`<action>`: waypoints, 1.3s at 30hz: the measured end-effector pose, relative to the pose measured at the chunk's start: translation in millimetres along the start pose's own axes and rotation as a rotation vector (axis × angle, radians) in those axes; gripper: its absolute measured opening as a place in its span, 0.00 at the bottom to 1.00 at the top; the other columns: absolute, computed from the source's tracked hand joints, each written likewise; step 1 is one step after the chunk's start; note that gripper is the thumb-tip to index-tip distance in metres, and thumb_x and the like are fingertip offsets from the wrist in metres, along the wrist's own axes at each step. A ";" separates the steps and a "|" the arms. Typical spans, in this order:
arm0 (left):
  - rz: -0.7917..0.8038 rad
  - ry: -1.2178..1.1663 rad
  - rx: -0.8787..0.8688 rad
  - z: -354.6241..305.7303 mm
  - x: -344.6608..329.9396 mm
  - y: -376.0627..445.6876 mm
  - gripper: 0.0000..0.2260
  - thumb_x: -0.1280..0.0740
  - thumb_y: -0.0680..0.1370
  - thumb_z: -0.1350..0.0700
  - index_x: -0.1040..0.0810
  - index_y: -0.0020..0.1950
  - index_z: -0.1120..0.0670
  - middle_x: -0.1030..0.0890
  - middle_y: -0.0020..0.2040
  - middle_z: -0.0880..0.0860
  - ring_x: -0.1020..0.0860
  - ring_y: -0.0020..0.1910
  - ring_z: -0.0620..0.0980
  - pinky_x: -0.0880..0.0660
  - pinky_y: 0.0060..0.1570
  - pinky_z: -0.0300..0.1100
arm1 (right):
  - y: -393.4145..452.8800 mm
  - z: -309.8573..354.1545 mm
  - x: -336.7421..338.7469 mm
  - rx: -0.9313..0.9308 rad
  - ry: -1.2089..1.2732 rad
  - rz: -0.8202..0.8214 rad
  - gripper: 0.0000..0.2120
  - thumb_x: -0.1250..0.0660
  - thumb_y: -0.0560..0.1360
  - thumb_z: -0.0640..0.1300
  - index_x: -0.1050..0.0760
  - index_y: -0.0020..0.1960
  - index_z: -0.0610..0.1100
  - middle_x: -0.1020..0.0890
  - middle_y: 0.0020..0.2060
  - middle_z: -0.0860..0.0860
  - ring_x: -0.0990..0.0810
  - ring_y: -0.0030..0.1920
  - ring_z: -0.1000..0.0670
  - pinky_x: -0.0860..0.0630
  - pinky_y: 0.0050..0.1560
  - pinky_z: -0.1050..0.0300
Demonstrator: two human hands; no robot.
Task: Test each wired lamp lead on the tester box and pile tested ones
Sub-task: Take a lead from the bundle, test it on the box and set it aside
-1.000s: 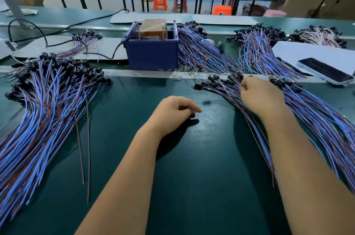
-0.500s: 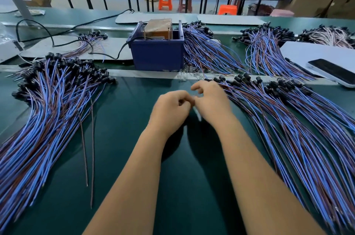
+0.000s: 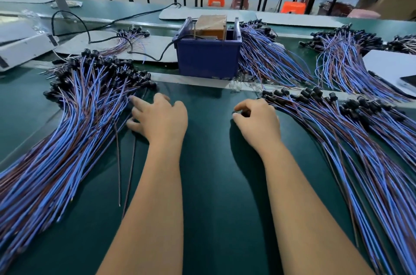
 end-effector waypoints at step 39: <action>0.059 0.037 -0.624 -56.4 -36.6 -54.7 0.19 0.40 0.74 0.68 0.29 0.64 0.56 0.28 0.57 0.59 0.27 0.51 0.60 0.31 0.50 0.49 | -5.3 7.4 -3.8 0.030 -0.070 -0.042 0.16 0.35 0.75 0.47 0.26 0.62 0.51 0.25 0.58 0.49 0.31 0.59 0.45 0.36 0.57 0.50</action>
Point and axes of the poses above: each hand's wrist, its own y-axis towards the middle knuckle, its own x-axis out of the back of the hand, z = x × y, the point moved 4 cm from there along y, towards the middle knuckle
